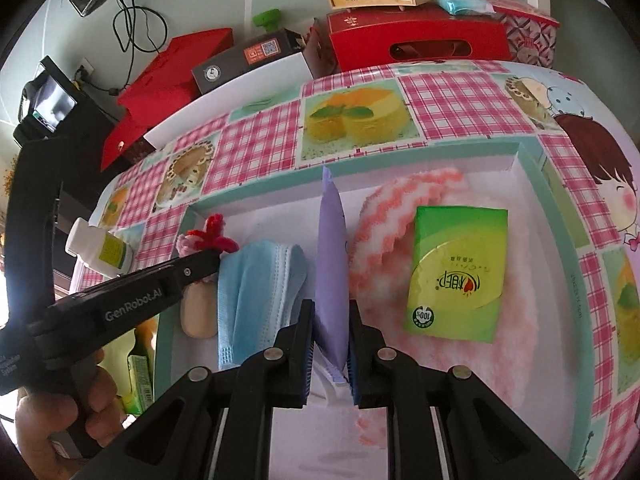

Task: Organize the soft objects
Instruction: 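Open the right tool to drop the wipes while the left tool drops the plush into the tray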

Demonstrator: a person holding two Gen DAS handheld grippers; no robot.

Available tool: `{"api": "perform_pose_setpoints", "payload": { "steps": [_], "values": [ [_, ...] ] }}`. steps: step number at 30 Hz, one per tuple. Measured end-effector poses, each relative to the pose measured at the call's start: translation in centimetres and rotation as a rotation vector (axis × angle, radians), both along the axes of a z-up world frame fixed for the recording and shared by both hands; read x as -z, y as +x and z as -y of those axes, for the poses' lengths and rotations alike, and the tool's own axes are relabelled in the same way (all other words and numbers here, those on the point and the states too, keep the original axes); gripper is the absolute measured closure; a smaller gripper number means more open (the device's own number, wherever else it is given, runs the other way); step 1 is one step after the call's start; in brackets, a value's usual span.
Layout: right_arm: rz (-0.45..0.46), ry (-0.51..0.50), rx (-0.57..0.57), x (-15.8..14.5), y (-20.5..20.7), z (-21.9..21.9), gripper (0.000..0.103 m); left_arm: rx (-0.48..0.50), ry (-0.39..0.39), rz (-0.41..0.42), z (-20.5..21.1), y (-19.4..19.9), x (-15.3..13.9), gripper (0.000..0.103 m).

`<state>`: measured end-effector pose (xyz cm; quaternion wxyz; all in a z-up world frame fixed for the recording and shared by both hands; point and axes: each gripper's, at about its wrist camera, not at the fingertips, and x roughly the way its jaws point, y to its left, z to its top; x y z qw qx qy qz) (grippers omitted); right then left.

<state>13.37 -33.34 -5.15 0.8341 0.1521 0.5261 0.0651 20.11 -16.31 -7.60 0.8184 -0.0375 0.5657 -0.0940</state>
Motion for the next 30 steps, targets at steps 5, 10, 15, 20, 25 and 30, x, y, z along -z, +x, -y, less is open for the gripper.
{"api": "perform_pose_setpoints", "payload": {
  "steps": [5,10,15,20,25,30],
  "values": [
    [0.007,-0.03,-0.001,-0.3,0.0,-0.2,0.081,0.0,0.01,-0.004,0.0,-0.1,-0.4,0.074],
    [0.038,-0.064,0.009,-1.4,-0.3,-0.2,0.063,0.009,0.02,0.03,-0.1,-0.4,-2.0,0.065],
    [0.089,-0.087,0.017,-3.3,-0.9,-0.2,0.062,0.012,0.015,0.074,-0.4,-0.8,-4.2,0.057],
    [0.149,-0.112,0.03,-5.4,-1.5,-0.2,0.05,0.012,0.015,0.127,-0.8,-1.4,-6.3,0.052],
    [0.149,-0.16,0.04,-5.8,-1.5,-0.3,0.036,0.001,0.036,0.141,-0.9,-1.4,-6.4,0.027],
    [0.122,-0.225,0.05,-5.2,-1.3,-0.3,0.021,-0.021,0.056,0.135,-1.1,-1.1,-5.8,0.023]
  ]
}}
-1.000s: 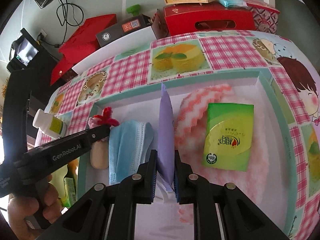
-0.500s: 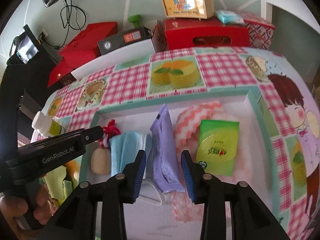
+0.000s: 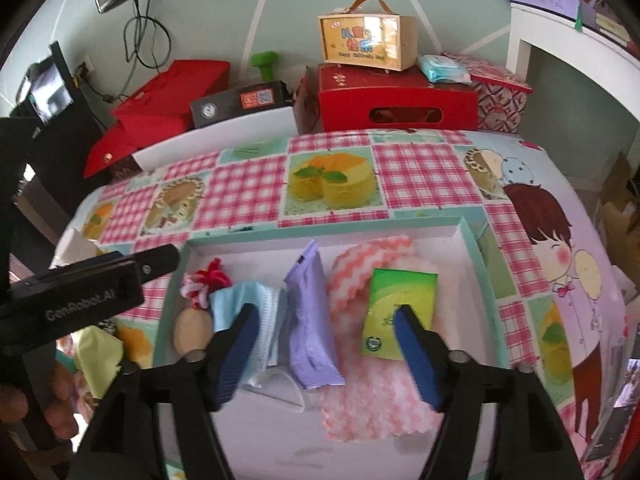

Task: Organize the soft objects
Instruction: 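Move both open tools back toward the pile of items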

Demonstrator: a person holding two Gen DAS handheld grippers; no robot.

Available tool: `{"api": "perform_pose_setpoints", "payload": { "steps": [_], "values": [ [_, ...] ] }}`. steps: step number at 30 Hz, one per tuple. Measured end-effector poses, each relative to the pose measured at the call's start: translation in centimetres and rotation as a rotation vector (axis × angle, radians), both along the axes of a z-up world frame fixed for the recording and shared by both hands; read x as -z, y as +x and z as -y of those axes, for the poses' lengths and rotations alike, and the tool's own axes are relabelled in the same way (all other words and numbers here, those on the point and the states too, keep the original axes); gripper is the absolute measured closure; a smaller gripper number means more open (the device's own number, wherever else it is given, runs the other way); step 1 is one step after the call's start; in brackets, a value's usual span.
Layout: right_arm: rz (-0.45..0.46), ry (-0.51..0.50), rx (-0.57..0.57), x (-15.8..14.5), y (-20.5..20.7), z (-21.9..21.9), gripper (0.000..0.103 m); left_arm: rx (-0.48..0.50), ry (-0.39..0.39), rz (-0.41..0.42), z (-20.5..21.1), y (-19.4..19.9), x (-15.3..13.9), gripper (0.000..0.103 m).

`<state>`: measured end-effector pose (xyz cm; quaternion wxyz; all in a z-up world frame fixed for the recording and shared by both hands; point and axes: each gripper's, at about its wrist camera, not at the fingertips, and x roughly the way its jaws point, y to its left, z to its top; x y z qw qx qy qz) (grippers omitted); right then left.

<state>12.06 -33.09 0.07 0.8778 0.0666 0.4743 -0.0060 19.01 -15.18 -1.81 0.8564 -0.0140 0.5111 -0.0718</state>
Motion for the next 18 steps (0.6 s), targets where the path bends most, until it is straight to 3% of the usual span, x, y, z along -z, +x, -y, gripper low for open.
{"api": "perform_pose_setpoints", "payload": {
  "steps": [1,2,3,4,18],
  "values": [
    [-0.001,-0.015,0.004,0.1,0.0,0.1,0.02,-0.008,0.003,0.005,-0.1,0.0,0.1,0.022],
    [-0.001,-0.025,0.008,0.1,0.0,0.1,0.016,-0.029,0.009,0.016,-0.4,0.1,0.3,0.012],
    [-0.004,-0.036,0.021,0.2,0.0,0.3,0.001,-0.051,0.015,0.024,-0.6,0.1,0.4,0.004],
    [-0.008,-0.05,0.04,0.3,0.1,0.5,0.0,-0.078,0.018,0.026,-1.1,0.3,0.7,0.003],
    [-0.079,-0.081,0.123,1.8,0.2,2.1,0.0,-0.117,-0.011,0.005,-2.8,0.7,1.7,0.003]
  ]
}}
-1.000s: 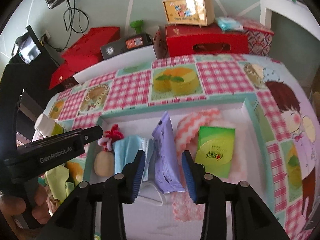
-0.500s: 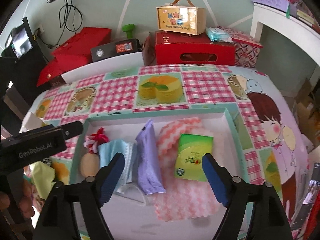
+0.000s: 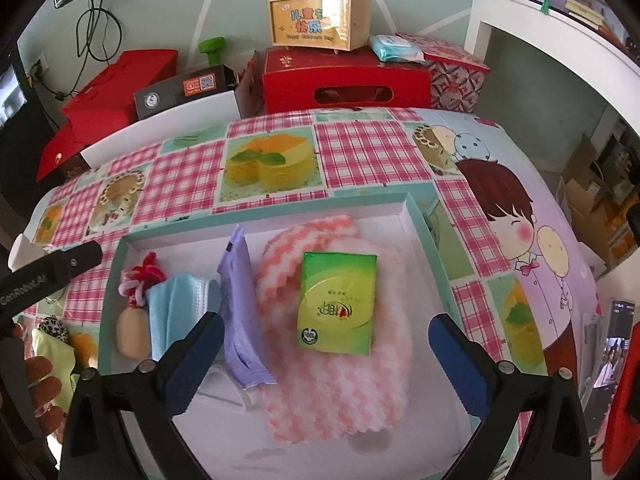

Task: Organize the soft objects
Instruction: 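Move both open tools back toward the pile of items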

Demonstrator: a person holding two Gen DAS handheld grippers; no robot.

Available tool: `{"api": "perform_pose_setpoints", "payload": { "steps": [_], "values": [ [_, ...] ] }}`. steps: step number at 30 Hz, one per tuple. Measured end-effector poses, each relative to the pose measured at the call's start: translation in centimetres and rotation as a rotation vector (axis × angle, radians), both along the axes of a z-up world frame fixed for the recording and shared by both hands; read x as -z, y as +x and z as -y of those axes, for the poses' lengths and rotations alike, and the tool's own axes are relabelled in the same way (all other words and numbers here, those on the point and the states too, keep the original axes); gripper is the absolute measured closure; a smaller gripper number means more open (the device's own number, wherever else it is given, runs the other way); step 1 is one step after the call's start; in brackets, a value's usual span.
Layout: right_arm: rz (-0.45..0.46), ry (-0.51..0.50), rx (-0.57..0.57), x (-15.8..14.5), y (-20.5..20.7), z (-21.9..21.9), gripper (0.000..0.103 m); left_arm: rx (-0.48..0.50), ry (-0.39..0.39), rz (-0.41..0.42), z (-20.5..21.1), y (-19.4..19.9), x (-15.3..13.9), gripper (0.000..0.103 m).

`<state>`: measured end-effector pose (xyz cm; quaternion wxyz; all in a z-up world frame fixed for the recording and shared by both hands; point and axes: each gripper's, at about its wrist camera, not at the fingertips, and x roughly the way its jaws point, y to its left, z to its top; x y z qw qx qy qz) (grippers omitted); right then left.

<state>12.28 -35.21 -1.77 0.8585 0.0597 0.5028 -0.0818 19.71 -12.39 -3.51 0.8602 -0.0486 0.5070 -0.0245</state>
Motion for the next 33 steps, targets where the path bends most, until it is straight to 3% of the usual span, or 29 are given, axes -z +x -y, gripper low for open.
{"api": "perform_pose_setpoints", "payload": {
  "steps": [16,27,33],
  "values": [
    [0.018,-0.013,-0.015,-1.4,-0.4,-0.7,0.0,0.076,0.045,0.017,-0.9,-1.6,-1.7,0.003],
    [0.037,-0.004,-0.047,-2.0,-0.2,-2.4,0.0,-0.083,0.085,0.043,-7.8,-2.5,-3.3,0.003],
    [0.05,0.008,-0.143,-2.3,0.0,-6.2,0.0,-0.195,0.09,0.058,-12.3,-3.8,-4.2,0.003]
  ]
}}
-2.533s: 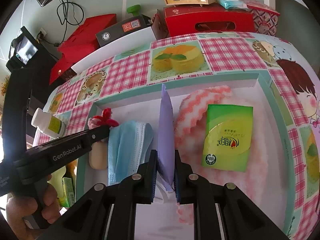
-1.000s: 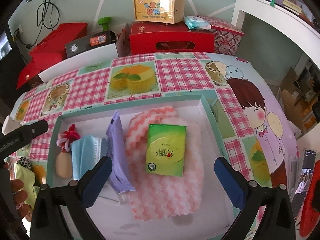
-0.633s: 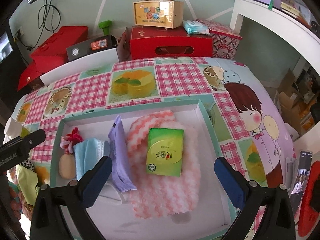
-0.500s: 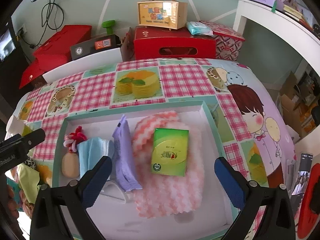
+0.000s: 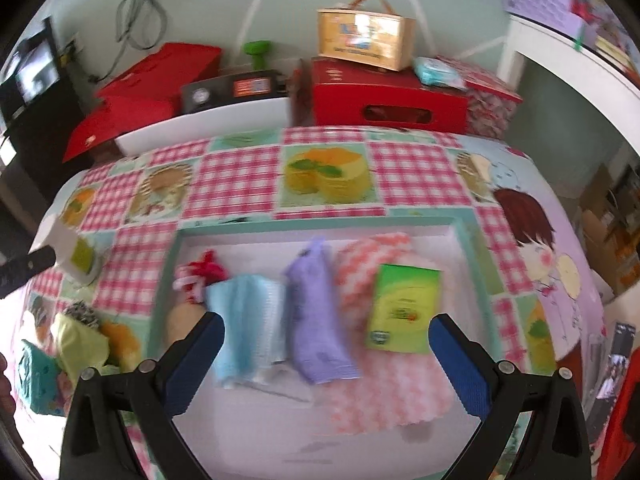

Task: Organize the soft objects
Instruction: 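Move both open tools back toward the pile of items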

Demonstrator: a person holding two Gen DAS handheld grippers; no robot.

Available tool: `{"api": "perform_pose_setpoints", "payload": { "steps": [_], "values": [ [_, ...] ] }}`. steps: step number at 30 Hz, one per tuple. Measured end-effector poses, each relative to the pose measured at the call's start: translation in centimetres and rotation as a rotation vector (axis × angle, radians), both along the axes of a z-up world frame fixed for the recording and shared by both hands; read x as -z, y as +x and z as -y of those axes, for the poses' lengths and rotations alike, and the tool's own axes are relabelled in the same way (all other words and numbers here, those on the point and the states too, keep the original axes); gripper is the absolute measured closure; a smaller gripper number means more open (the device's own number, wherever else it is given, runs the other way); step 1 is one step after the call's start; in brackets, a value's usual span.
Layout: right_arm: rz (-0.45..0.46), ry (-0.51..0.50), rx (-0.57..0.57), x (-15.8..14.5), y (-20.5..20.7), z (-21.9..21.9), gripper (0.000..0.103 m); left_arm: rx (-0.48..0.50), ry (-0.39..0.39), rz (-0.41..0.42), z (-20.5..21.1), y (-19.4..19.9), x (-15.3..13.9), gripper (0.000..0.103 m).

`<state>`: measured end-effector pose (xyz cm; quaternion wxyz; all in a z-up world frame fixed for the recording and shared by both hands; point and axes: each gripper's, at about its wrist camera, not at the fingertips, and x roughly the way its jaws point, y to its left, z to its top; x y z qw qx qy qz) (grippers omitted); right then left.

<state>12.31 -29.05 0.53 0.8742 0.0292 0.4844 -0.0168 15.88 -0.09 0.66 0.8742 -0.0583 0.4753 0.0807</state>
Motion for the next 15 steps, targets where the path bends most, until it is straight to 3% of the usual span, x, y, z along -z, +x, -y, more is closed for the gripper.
{"api": "perform_pose_setpoints", "payload": {
  "steps": [15],
  "values": [
    [-0.008,0.01,-0.203,0.5,-0.4,-7.9,0.0,-0.191,-0.076,0.002,-8.9,-3.4,0.5,0.003]
  ]
}}
